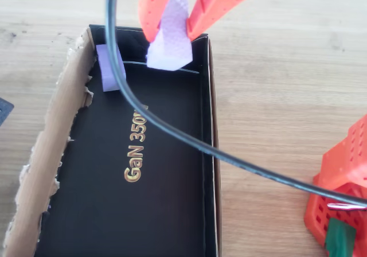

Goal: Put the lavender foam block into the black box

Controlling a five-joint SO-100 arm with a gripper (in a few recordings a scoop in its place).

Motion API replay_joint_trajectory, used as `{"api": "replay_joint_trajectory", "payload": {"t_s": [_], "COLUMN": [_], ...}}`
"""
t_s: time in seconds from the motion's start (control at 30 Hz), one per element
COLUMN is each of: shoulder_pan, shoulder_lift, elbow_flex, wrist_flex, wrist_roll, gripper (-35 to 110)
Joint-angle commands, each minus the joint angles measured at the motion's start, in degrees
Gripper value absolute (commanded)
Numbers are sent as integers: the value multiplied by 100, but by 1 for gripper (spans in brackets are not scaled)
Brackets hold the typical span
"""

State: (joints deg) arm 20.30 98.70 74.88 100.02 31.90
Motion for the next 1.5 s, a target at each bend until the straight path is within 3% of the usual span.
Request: {"api": "replay_joint_trajectory", "payload": {"t_s": [0.0, 0.1, 0.27, 0.43, 0.53, 0.57, 0.63, 0.8, 0.87, 0.97, 1.27, 1.47], "shoulder_pan": [114, 26, 35, 158, 483, 668, 1362, 4579, 5739, 6671, 6741, 6732], "shoulder_lift": [246, 334, 360, 466, 624, 782, 1266, 2830, 3568, 3885, 3709, 4491], "elbow_flex": [-35, 97, 202, 290, 448, 598, 1028, 2610, 3349, 4034, 4324, 5660], "wrist_flex": [-158, -343, -396, -360, -352, -387, -413, -747, -1354, -2057, -2338, -3278], "wrist_roll": [-141, -325, -246, -62, -9, -70, -404, -686, -826, -1107, -1169, -1257], "gripper": [21, 29, 30, 18, 0, 0, 0, 0, 0, 0, 0, 0]}}
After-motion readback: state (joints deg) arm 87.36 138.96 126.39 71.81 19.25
